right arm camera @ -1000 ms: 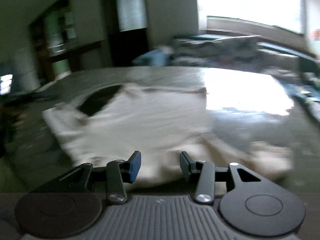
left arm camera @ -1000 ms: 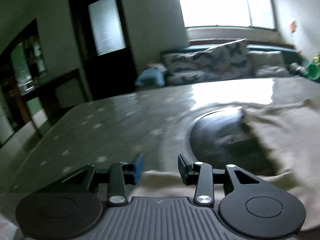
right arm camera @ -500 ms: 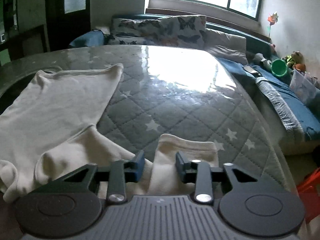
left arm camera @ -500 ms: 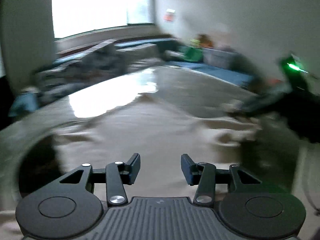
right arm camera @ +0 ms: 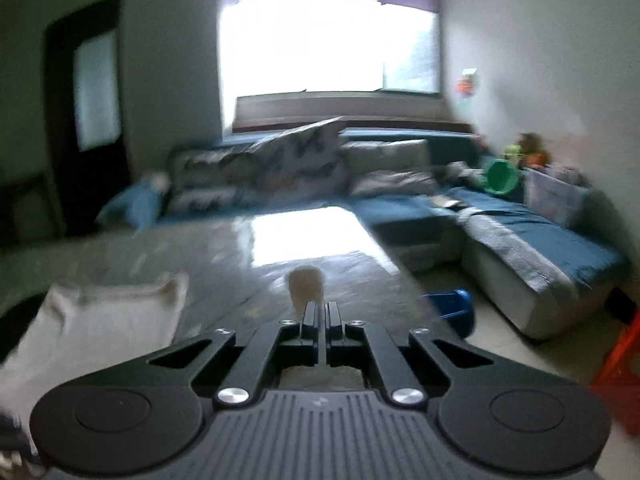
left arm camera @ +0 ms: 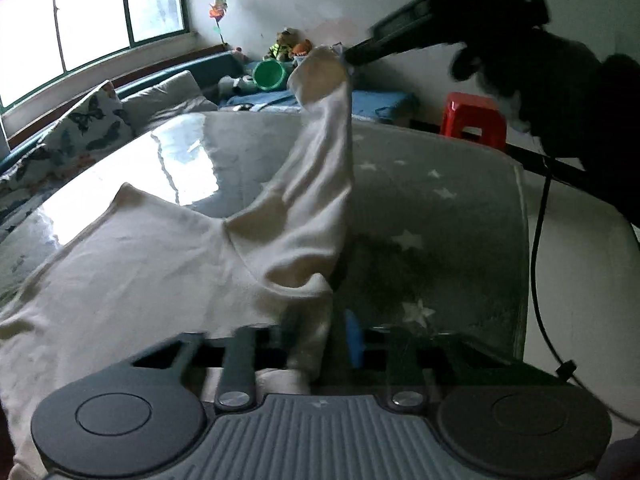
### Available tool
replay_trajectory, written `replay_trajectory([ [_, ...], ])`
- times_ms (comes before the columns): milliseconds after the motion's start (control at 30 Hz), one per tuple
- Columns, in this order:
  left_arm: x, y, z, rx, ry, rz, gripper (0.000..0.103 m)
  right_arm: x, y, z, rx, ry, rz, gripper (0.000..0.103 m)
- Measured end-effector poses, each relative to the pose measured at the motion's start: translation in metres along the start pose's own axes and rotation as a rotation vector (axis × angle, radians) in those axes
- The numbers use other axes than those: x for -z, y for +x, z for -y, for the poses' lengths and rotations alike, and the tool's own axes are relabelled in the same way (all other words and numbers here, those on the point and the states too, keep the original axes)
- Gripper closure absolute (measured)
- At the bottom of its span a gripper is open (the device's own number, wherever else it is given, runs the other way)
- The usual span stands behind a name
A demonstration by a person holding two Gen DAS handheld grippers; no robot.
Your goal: Fold clothes
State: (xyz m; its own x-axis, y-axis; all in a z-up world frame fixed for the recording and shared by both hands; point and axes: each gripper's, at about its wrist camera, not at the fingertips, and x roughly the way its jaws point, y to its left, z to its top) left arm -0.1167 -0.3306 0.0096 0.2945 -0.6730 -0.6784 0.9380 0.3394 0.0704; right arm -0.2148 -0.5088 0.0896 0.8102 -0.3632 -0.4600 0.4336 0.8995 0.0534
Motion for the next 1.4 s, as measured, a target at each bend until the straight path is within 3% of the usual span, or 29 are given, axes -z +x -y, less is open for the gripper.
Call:
replay_trajectory([
  [67,0.002,0.002,0.0,0.008,0.015,0.0,0.085,0.014,0.005,0.018,0.066,0.021,-0.061,0.094],
  [167,0.002,0.001,0.0,0.02,0.035,-0.006,0.089,0.034,0.013,0.039,0.139,0.039,-0.147,0.094],
  [267,-0.001,-0.003,0.001,0.003,0.047,0.002,0.087,0.045,0.014,0.041,0.093,0.062,-0.181,0.093],
  [400,-0.009,-0.007,0.007,-0.053,0.067,0.033,0.076,0.048,0.019,0.024,-0.007,0.044,-0.199,0.088],
  [467,-0.012,-0.004,0.01,-0.06,0.078,0.04,0.076,0.047,0.025,0.012,-0.044,0.023,-0.2,0.083],
  [633,-0.015,0.006,0.013,-0.053,0.092,0.04,0.081,0.043,0.053,-0.011,-0.106,-0.025,-0.229,0.083],
  [700,-0.014,0.009,0.014,-0.034,0.093,0.033,0.088,0.043,0.062,-0.015,-0.088,-0.066,-0.236,0.083],
  [833,-0.009,0.011,0.019,0.013,0.13,0.032,0.088,0.043,0.075,-0.017,-0.027,-0.136,-0.235,0.078],
  [1033,-0.008,0.01,0.016,0.05,0.119,0.037,0.087,0.029,0.091,0.007,0.049,-0.059,-0.238,0.073],
  [1167,-0.01,0.005,0.012,0.056,0.1,0.052,0.086,0.021,0.09,0.012,0.039,-0.022,-0.216,0.071],
  [1267,-0.014,0.002,0.008,0.049,0.072,0.074,0.083,0.021,0.084,-0.006,-0.045,-0.063,-0.215,0.071],
  [1400,-0.017,0.001,-0.004,0.029,0.021,0.081,0.082,0.03,0.072,-0.046,-0.231,-0.163,-0.245,0.072],
])
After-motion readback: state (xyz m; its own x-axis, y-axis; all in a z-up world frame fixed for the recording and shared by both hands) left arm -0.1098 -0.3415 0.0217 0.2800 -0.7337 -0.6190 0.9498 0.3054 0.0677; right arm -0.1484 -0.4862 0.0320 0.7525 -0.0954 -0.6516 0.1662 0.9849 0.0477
